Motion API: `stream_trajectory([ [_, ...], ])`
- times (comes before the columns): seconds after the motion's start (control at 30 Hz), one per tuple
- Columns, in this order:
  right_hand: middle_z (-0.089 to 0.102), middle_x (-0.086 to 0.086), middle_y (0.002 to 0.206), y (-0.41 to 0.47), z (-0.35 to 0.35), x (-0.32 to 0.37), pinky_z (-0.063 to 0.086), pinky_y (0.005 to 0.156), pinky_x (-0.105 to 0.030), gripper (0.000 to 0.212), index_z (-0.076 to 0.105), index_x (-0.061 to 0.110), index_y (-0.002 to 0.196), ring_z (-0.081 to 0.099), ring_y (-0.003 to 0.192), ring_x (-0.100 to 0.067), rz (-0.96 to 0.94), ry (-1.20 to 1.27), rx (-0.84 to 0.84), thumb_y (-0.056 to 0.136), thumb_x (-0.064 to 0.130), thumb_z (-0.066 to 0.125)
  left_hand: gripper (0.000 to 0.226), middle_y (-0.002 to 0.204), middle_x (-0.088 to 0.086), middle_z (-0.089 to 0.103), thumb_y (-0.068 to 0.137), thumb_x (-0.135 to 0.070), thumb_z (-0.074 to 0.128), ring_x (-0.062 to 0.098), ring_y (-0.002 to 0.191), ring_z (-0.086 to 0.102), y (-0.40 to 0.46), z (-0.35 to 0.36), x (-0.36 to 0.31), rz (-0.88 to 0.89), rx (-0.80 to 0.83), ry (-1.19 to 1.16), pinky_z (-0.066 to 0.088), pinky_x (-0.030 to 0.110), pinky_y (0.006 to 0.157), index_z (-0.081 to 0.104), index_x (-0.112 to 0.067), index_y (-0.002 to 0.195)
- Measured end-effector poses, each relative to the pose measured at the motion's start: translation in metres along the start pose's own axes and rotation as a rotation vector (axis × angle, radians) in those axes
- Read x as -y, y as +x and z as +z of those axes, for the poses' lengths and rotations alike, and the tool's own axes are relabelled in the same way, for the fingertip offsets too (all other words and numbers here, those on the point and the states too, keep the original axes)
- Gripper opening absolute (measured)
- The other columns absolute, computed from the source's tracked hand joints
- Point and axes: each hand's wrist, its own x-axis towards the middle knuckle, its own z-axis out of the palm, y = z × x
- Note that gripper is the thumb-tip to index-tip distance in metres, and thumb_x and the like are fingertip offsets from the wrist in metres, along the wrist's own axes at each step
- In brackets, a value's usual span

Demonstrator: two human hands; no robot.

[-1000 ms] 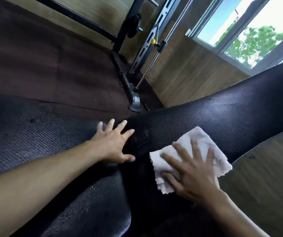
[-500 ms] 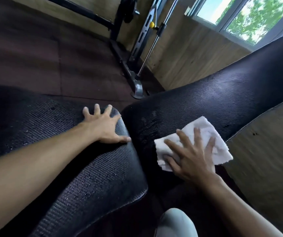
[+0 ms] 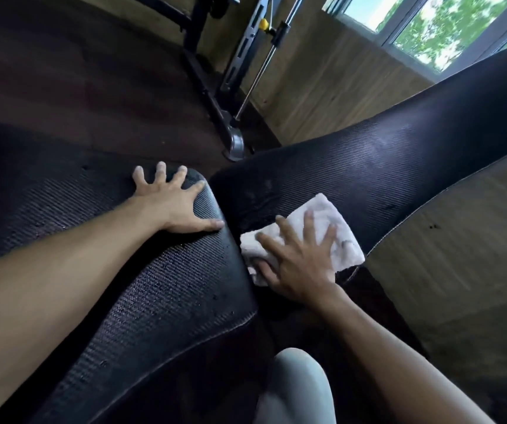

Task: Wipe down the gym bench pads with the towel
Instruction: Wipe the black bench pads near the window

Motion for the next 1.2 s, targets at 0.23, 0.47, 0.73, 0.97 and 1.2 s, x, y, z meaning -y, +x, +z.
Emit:
stream_trajectory([
  [0.23,0.049,-0.007,0.151,-0.056,0.002,0.002,0.026,0.098,-0.078,0.054,0.059,0.041,0.131,0.033,0.142,-0.052,-0.113,0.021,-0.054,0.083,0.063,0.047,0.114,0.166,0.004,-0.009,0.062,-0.100,0.028,0.040,0.149,-0.011,-0.003,-0.004,0.002,0.011,0.001,-0.027,-0.004,0.070,0.113,0.004,-0.040,0.156],
  [0.47,0.055,-0.008,0.147,-0.022,0.009,0.009,0.024,0.099,-0.084,0.057,0.061,0.042,0.131,0.038,0.138,-0.056,-0.164,-0.012,-0.021,0.083,0.067,0.042,0.112,0.166,0.005,-0.010,0.064,-0.099,0.028,0.040,0.149,-0.011,-0.001,-0.002,0.002,0.013,-0.011,-0.011,-0.004,0.070,0.113,0.002,-0.041,0.156],
  [0.73,0.059,-0.008,0.143,0.017,0.011,0.009,0.032,0.093,-0.085,0.055,0.065,0.042,0.125,0.047,0.132,-0.056,-0.241,0.001,-0.104,0.083,0.068,0.041,0.111,0.165,0.004,-0.013,0.065,-0.099,0.026,0.039,0.149,-0.013,0.000,0.001,0.002,0.001,-0.009,-0.004,-0.006,0.069,0.112,0.000,-0.042,0.155],
  [0.97,0.057,-0.005,0.145,0.107,0.005,0.019,0.022,0.097,-0.084,0.055,0.063,0.047,0.125,0.042,0.134,-0.055,-0.218,0.011,-0.074,0.085,0.069,0.032,0.110,0.165,0.003,-0.014,0.064,-0.100,0.022,0.038,0.150,-0.014,0.000,0.005,0.001,-0.008,-0.031,0.007,-0.005,0.069,0.113,-0.001,-0.042,0.155],
  [1.2,0.024,0.001,0.165,0.167,-0.002,0.028,-0.004,0.106,-0.080,0.052,0.041,0.050,0.145,0.003,0.151,-0.049,-0.134,0.030,-0.115,0.097,0.070,0.031,0.109,0.165,0.001,-0.014,0.064,-0.100,0.026,0.036,0.150,-0.014,0.001,0.003,0.000,-0.030,-0.011,0.005,-0.006,0.068,0.113,-0.001,-0.044,0.154],
])
